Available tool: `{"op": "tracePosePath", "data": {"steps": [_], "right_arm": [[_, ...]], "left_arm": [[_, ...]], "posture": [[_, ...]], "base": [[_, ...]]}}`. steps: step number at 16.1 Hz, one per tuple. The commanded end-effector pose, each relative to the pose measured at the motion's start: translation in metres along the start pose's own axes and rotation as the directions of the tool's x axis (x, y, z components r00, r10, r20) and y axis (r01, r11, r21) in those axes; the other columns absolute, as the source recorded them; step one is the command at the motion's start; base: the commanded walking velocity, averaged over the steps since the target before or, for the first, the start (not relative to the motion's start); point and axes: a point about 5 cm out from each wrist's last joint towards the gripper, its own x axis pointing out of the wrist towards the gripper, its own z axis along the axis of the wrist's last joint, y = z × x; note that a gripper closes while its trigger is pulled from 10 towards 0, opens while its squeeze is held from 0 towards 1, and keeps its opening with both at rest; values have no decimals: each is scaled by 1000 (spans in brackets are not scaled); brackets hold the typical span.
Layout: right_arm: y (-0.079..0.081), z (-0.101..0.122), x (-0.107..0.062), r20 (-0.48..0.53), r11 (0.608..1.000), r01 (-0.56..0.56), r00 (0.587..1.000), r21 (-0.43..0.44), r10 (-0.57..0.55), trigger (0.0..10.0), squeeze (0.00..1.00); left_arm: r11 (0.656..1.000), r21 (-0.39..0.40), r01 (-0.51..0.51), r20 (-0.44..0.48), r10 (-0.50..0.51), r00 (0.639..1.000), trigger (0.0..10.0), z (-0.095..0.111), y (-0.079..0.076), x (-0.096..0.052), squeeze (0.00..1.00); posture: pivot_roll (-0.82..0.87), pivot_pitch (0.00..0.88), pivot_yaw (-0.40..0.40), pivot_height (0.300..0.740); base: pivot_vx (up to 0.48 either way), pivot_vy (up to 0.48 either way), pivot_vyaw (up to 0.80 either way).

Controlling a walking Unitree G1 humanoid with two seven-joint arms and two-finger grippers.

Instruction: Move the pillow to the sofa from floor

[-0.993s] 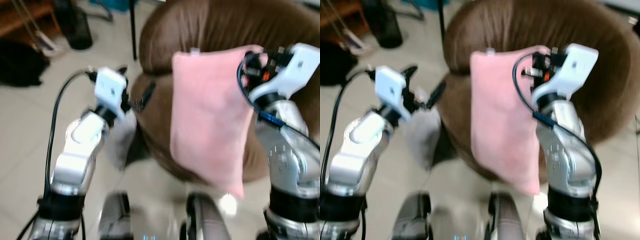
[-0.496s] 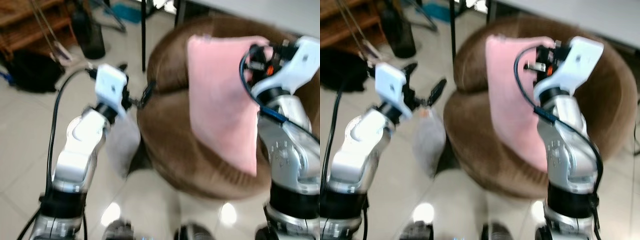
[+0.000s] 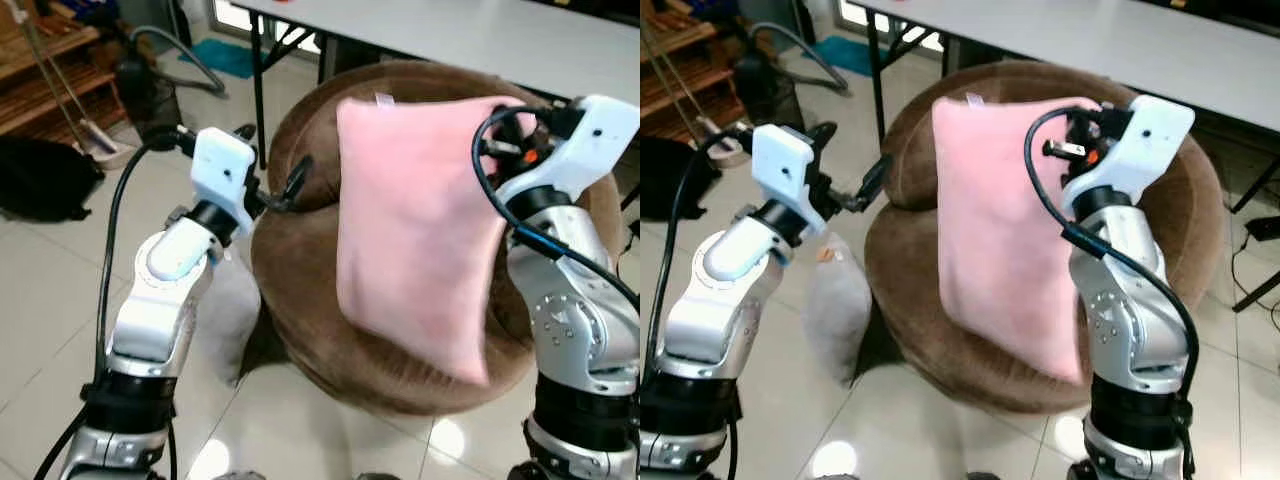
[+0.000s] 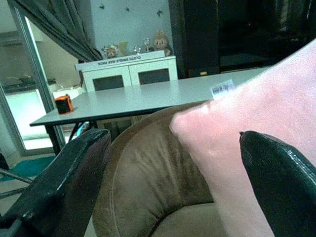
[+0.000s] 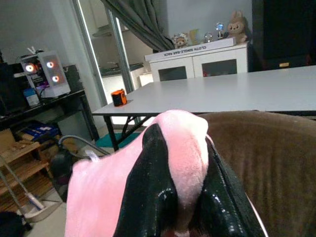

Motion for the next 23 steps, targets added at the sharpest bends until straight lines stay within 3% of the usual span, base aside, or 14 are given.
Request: {"op": "tracePosePath", "data": {"steps": [1,5,12,18,20,21,23], "right_arm": [[6,8,-1,37,1000,-20,999,-11,20,10000,0],[6,2,-4,12,1000,-20,1000,1,20,10000,0],[0,-3,-10,-2,1000,17,1000,3,-17,10000,0],[1,-4,-13,-11,1000,9,1000,-10,-9,10000,0],[1,-5,-14,-29,1000,-7,1000,-25,6,10000,0],[0,-5,-15,-39,999,-21,999,-29,20,10000,0],[1,-2,-15,-39,999,-44,998,-9,44,10000,0]], "left_arm": [[1000,5,-4,-10,4,1000,10000,-1,3,-1,0],[1000,7,12,-18,-11,1000,10000,-2,3,-2,0],[999,0,52,-28,-52,998,10000,-6,-2,-2,0],[997,-7,82,-34,-82,996,10000,-8,-5,-3,0],[992,-21,124,-49,-125,991,10000,-10,-10,-5,0],[977,-3,213,-76,-213,974,10000,-15,-16,-12,0],[963,13,271,-84,-269,960,10000,-15,-18,-17,0]], "posture": [[41,73,-65,740],[45,76,-59,740],[37,76,-44,740],[29,72,-38,740],[29,72,-37,740],[28,74,-38,740],[30,81,-41,740]], "base": [[326,0,0],[327,0,0],[334,0,-796],[332,0,0],[150,0,0],[0,0,0],[0,0,0]]}}
